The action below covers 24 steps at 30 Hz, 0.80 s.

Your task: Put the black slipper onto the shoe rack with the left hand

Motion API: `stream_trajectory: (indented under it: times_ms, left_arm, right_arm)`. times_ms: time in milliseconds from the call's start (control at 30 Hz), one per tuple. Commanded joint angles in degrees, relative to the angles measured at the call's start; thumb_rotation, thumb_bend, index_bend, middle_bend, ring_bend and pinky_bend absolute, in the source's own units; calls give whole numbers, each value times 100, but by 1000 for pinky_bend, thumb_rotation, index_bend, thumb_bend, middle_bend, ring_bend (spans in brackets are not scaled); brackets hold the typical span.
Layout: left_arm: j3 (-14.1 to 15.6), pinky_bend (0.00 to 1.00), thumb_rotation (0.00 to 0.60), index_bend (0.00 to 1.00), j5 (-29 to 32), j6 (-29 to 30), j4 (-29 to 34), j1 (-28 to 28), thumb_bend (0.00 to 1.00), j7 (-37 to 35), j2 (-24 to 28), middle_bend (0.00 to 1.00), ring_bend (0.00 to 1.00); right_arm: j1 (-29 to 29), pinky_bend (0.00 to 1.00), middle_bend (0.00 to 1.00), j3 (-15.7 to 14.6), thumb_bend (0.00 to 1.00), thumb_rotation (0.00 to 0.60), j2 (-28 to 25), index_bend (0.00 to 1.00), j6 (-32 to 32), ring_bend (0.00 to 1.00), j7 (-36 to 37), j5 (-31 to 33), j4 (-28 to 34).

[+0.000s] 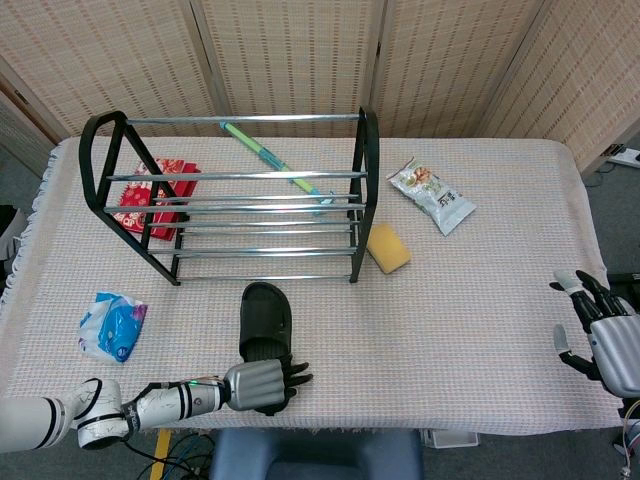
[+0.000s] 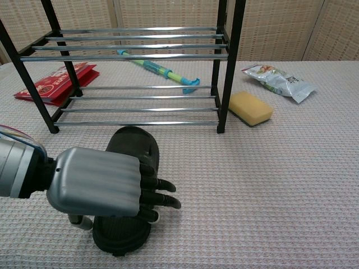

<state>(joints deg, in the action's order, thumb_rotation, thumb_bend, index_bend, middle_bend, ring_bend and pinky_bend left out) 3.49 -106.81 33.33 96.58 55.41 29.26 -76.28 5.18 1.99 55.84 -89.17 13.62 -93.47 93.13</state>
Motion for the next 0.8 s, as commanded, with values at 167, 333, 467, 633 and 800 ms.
stream_trajectory:
  times_ms: [167,333,467,633,800]
  left_arm:
    - [171,252,600,459,-105,256,-164,105,76,-451,-63,250,156]
    - [312,252,600,583,-301,544,-320,190,76,-848,-125,363,205]
    - [425,253,600,660,-456,767,-475,249,76,-1119,-191,503,287]
    - [502,282,600,701,-585,1061,-616,268,76,-1328,-234,590,377]
    - [565,402,600,748,-650,1285,-686,246,104,-1438,-232,643,455]
  right_arm:
    - [22,162,209,7,604,600,16,34,28,103,15,-12,-22]
    - [29,162,209,2,604,600,25,34,41,103,18,-28,-29]
    - [16,162,209,7,604,600,21,34,22,103,13,-19,-25]
    - [9,162,209,11,605,600,13,34,10,103,7,-19,-11]
    - [12,162,209,14,604,600,14,34,9,103,-5,-28,5]
